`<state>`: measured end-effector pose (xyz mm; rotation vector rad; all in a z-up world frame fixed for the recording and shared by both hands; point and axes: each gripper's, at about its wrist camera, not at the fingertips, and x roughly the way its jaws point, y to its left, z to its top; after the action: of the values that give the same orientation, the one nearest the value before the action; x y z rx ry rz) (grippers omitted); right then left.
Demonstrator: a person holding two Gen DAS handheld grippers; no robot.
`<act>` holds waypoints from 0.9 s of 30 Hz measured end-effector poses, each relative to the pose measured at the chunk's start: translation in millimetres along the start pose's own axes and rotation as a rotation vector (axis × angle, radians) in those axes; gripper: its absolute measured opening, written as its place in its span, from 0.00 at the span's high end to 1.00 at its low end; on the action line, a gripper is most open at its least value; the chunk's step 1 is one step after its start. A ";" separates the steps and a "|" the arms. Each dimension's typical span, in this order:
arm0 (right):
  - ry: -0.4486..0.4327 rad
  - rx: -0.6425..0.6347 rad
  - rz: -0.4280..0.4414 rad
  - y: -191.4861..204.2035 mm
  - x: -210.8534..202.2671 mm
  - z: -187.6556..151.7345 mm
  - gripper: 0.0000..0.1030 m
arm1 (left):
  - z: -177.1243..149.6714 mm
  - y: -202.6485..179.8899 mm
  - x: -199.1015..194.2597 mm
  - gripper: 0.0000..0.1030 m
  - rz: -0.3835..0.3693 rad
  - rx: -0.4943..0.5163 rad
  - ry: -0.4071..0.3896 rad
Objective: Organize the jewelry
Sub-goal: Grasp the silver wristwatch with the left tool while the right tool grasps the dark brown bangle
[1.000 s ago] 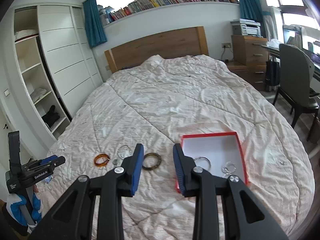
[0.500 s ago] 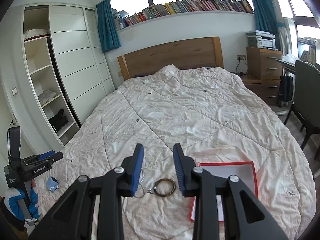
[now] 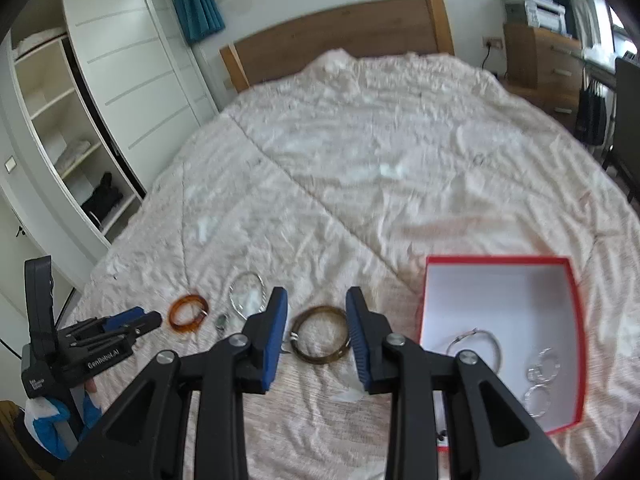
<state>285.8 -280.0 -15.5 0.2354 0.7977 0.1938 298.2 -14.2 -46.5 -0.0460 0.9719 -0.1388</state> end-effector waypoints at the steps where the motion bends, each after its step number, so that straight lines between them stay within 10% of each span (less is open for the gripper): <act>1: 0.014 0.001 0.001 -2.4 9.6 -2.7 0.72 | -3.0 -0.4 11.9 0.64 -0.005 -0.005 0.017; 27: 0.250 -0.058 -0.047 -7.2 131.1 -26.9 0.72 | -6.0 10.7 108.7 0.72 -0.051 -0.107 0.108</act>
<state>356.4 -249.2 -125.2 0.1389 1.0437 0.2045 354.7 -18.4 -140.1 -0.1627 1.0863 -0.1370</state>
